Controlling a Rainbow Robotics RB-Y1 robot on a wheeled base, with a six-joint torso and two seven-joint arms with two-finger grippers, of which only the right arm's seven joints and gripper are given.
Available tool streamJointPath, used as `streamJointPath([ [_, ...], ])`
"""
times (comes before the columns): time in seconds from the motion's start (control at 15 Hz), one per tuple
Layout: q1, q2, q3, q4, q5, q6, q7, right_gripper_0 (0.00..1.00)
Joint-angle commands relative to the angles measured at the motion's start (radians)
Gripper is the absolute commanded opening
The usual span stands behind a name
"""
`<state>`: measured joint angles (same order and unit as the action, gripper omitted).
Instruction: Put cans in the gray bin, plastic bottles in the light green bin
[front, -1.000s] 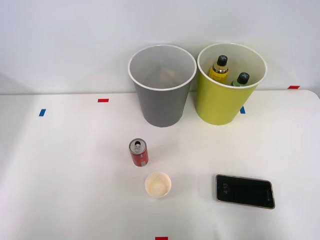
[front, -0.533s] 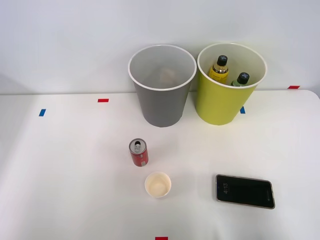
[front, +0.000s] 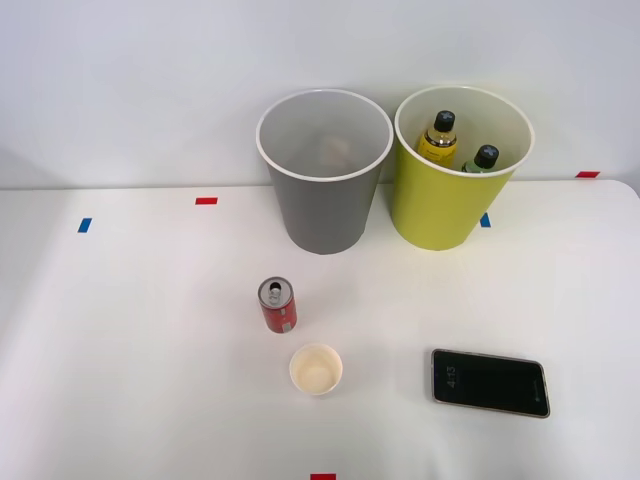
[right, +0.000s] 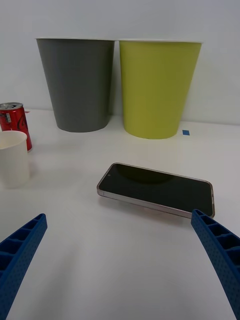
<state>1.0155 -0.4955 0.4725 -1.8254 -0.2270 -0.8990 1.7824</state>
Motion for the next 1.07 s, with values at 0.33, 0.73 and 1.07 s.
streamJointPath([
  [0.33, 0.000, 0.000, 0.000, 0.000, 0.000, 0.000, 0.000, 1.00],
  [0.73, 0.000, 0.000, 0.000, 0.000, 0.000, 0.000, 0.000, 1.00],
  [1.07, 0.000, 0.000, 0.000, 0.000, 0.000, 0.000, 0.000, 1.00],
])
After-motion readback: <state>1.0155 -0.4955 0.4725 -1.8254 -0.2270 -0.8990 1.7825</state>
